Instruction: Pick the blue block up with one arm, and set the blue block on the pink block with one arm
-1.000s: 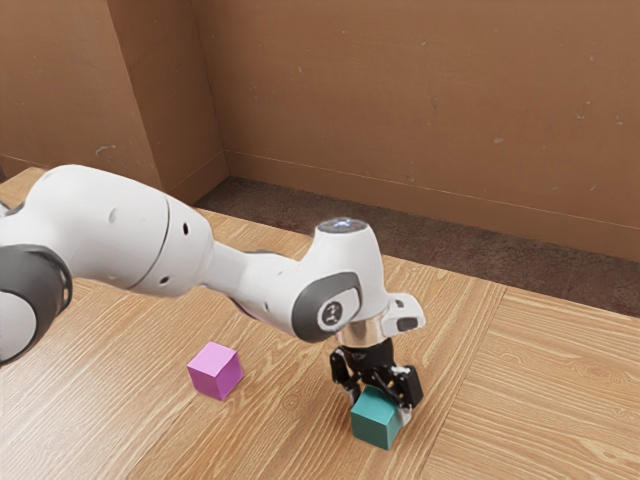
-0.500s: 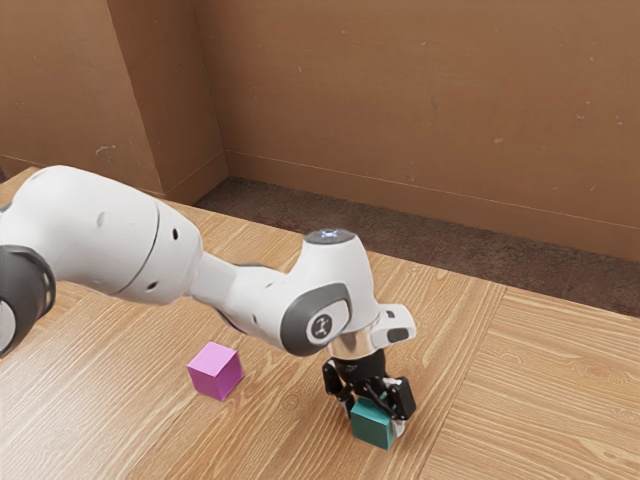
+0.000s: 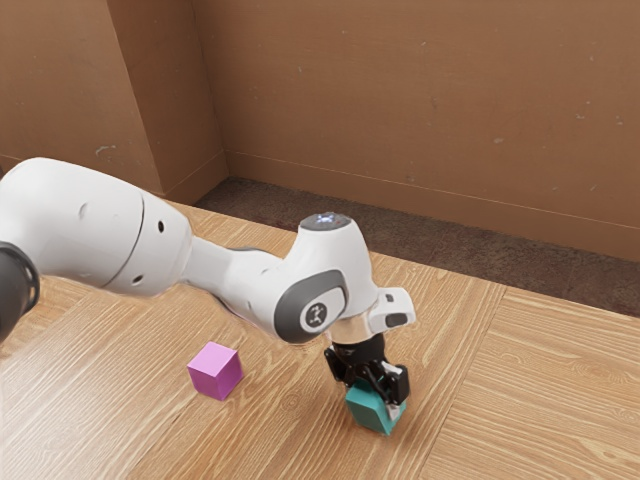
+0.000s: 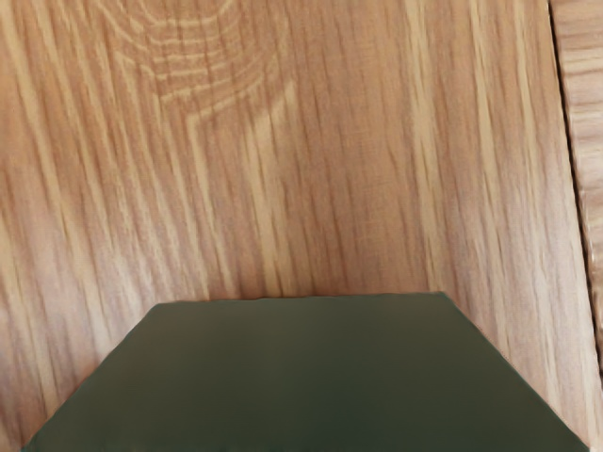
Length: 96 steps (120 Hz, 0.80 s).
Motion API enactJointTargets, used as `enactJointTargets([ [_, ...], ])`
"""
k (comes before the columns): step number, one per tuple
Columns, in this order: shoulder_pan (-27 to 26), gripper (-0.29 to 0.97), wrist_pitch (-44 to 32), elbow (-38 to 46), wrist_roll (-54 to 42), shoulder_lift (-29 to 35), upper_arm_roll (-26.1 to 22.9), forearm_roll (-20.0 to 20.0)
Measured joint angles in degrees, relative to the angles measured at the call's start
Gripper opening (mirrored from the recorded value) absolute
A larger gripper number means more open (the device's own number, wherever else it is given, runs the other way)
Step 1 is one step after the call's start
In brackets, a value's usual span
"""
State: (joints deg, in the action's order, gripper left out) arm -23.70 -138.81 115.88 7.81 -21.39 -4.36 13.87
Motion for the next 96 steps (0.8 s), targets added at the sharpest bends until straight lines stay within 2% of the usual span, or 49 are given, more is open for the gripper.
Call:
enactJointTargets([
  [21, 4.4, 0.4, 0.1, 2.6, 0.2, 5.9, 0.5, -4.3],
  [42, 14.0, 0.39, 1.6, 12.4, 0.7, 18.9, 0.6, -7.4],
  [61, 23.0, 0.37, 4.5, 17.9, 1.9, 25.0, 0.6, -9.7],
  [81, 20.1, 0.36, 6.2, 20.5, 3.0, 27.3, 0.6, -10.4],
  [96, 23.0, 0.35, 7.2, 21.6, 3.6, 29.2, 0.6, -11.7],
])
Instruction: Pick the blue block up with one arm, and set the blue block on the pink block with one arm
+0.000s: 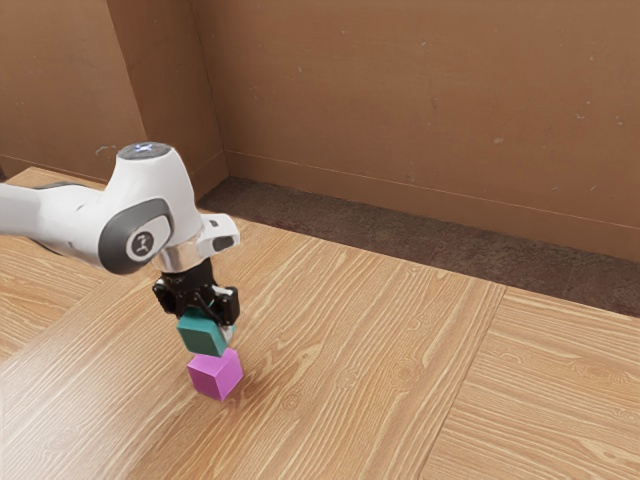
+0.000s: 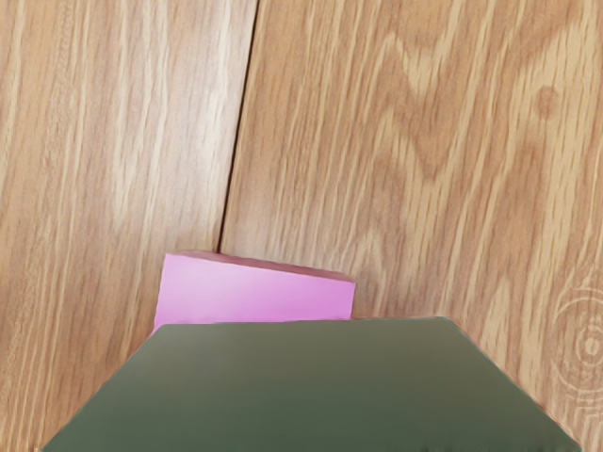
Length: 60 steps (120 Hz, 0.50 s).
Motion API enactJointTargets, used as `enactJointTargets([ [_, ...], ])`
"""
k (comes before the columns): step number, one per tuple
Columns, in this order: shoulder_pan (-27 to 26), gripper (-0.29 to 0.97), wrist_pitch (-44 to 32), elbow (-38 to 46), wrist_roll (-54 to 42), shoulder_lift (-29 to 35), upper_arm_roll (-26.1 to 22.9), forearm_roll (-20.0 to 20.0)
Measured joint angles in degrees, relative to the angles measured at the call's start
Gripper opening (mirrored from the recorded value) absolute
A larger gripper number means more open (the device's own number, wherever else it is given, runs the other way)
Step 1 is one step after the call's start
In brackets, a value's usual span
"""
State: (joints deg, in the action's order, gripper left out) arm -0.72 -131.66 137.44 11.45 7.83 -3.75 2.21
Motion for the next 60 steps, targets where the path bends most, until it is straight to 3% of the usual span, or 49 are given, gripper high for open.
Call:
enactJointTargets([
  [60, 3.4, 0.36, 1.4, -1.1, 0.4, -3.4, 1.4, -2.5],
])
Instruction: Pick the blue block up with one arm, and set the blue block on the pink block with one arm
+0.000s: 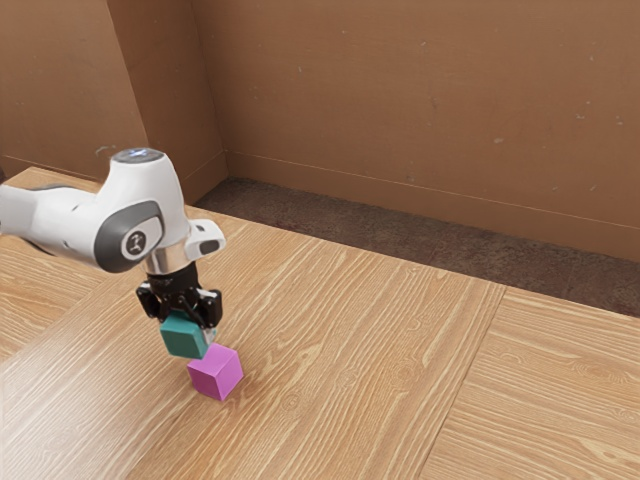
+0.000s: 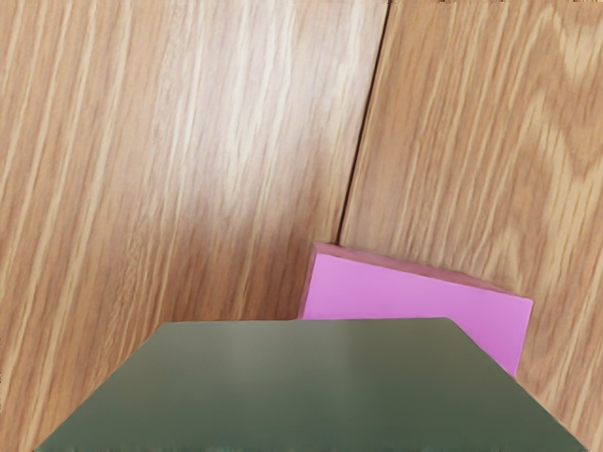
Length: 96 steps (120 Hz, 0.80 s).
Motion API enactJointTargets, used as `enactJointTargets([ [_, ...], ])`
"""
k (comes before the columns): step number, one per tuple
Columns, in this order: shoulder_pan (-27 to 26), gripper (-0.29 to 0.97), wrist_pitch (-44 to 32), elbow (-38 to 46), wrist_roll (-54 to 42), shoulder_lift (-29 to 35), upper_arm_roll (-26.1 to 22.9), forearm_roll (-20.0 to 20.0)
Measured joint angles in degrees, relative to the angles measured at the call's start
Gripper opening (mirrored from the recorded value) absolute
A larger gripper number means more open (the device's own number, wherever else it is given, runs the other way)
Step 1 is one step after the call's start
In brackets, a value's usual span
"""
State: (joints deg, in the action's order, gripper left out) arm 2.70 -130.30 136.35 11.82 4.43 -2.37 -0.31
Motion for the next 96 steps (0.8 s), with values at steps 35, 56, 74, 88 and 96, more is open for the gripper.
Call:
enactJointTargets([
  [35, 0.0, 0.35, -0.6, -1.8, -2.2, -2.6, 0.0, -2.3],
  [56, -0.1, 0.35, -1.5, -2.0, -3.1, -2.8, -0.1, -2.5],
  [74, -0.4, 0.35, -2.2, -1.9, -3.7, -3.0, -0.2, -2.4],
  [88, -0.6, 0.35, -2.8, -1.8, -3.9, -3.0, -0.4, -2.2],
  [96, -0.7, 0.37, -3.0, -1.8, -4.0, -3.1, -0.5, -2.2],
])
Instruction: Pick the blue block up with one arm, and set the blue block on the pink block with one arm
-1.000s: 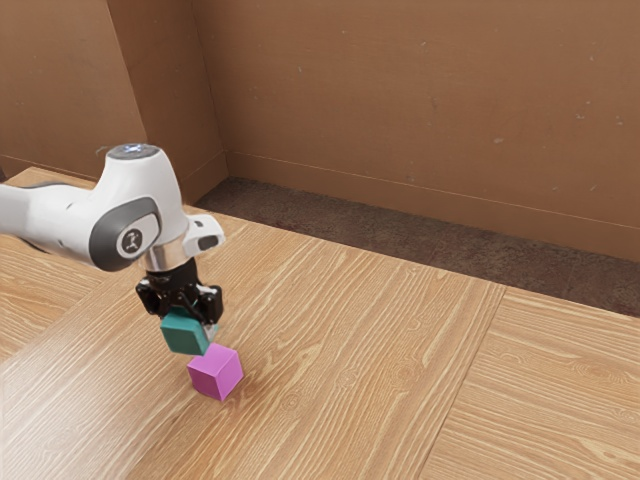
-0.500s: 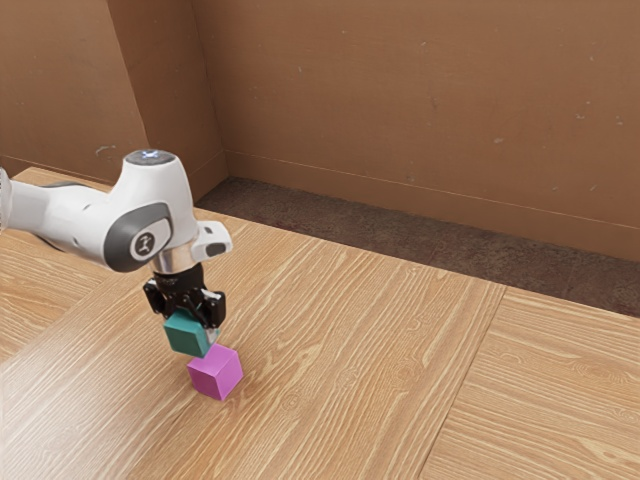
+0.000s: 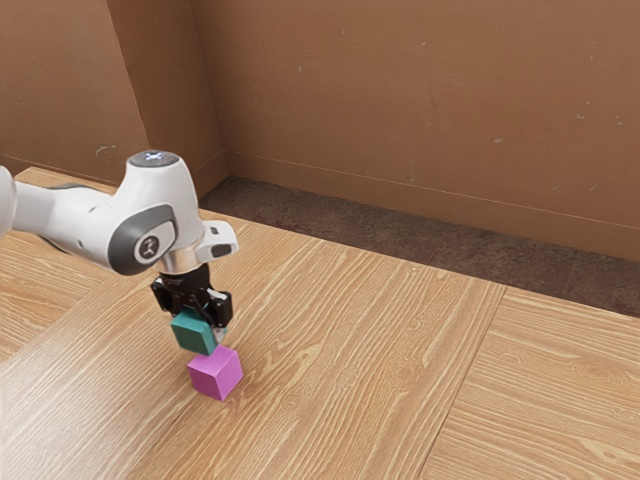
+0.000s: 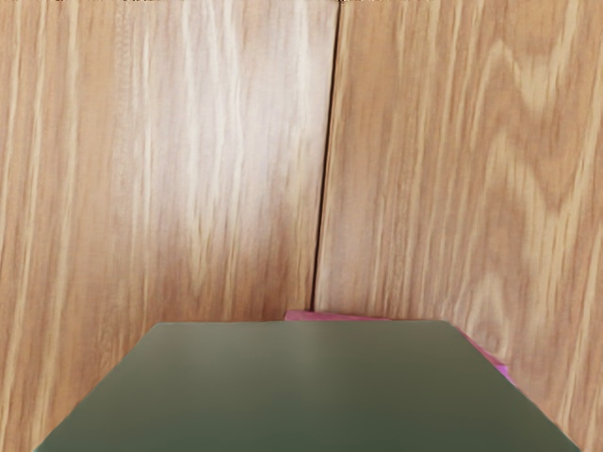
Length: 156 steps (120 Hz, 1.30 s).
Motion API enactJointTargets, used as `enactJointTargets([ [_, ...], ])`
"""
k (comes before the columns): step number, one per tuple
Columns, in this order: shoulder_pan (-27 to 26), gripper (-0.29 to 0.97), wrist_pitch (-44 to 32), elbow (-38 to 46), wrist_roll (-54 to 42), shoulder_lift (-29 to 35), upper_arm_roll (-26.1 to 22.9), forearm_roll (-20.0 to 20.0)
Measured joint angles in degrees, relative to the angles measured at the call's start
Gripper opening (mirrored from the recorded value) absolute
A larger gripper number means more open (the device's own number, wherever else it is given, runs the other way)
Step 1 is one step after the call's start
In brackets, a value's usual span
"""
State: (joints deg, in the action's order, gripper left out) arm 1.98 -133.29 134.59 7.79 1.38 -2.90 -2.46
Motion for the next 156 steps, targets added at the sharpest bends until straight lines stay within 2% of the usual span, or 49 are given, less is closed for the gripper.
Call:
enactJointTargets([
  [31, -0.5, 0.57, -0.3, -0.1, -0.7, 0.7, -0.2, 1.2],
  [47, -0.7, 0.62, 0.2, -2.0, -0.7, 7.4, -0.2, 0.3],
  [64, -4.8, 0.65, 6.9, -17.5, 6.2, 9.2, -0.1, -0.1],
  [76, -6.1, 0.66, 22.0, -37.8, 18.3, 9.1, 0.6, 0.0],
  [84, -6.0, 0.67, 31.1, -42.9, 26.2, 9.2, 1.6, -1.1],
  [97, -5.7, 0.67, 40.9, -43.8, 37.1, 9.1, 2.3, -2.1],
  [112, -5.1, 0.68, 47.2, -41.1, 47.6, 9.4, 4.2, -2.7],
  [156, -4.7, 0.68, 52.8, -39.6, 68.1, 10.3, 4.9, -3.8],
])
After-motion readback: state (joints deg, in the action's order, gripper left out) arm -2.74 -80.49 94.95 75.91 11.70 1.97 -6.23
